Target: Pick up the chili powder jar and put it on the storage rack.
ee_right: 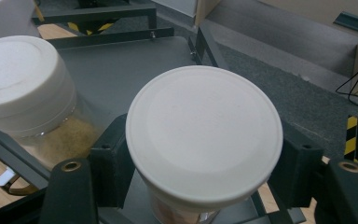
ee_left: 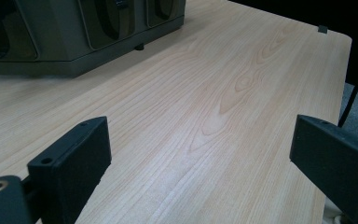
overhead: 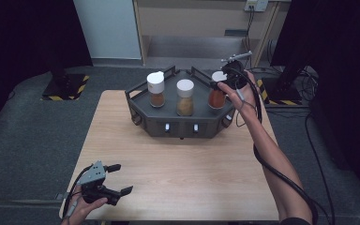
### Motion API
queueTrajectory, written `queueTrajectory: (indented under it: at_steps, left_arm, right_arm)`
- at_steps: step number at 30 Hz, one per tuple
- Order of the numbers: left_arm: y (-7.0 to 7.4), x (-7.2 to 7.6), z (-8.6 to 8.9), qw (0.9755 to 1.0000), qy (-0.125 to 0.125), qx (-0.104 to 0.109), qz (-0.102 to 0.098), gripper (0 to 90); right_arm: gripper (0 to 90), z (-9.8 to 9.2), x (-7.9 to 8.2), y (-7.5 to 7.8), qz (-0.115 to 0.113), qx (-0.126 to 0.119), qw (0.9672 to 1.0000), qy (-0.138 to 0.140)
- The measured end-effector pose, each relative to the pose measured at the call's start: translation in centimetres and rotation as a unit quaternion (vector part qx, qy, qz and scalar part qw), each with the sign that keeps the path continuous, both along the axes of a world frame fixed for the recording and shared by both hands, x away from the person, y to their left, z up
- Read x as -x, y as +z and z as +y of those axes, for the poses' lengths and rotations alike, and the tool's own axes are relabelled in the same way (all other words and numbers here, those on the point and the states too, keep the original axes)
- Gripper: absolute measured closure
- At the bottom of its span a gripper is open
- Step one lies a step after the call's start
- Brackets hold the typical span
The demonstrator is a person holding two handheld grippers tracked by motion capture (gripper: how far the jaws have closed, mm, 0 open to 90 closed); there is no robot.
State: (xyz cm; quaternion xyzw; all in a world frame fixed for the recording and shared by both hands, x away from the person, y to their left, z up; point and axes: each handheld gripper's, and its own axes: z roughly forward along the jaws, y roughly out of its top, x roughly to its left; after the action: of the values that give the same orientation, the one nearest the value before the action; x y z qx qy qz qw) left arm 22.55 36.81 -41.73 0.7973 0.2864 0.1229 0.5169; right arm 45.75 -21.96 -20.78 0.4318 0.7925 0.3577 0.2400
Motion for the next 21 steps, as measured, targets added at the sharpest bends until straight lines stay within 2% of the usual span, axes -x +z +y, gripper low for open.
queueTrajectory:
  at_steps: [6, 21]
  left_arm:
    - [0.0, 0.0, 0.0, 1.0, 0.001, -0.001, 0.0, 4.3]
    - [0.0, 0.0, 0.0, 1.0, 0.002, -0.001, 0.001, 4.3]
  right_arm:
    - [33.8, -0.1, -0.6, -1.0, 0.004, -0.002, 1.0, -0.001]
    - [33.7, 0.2, -1.6, -1.7, 0.011, 0.001, 0.9999, -0.001]
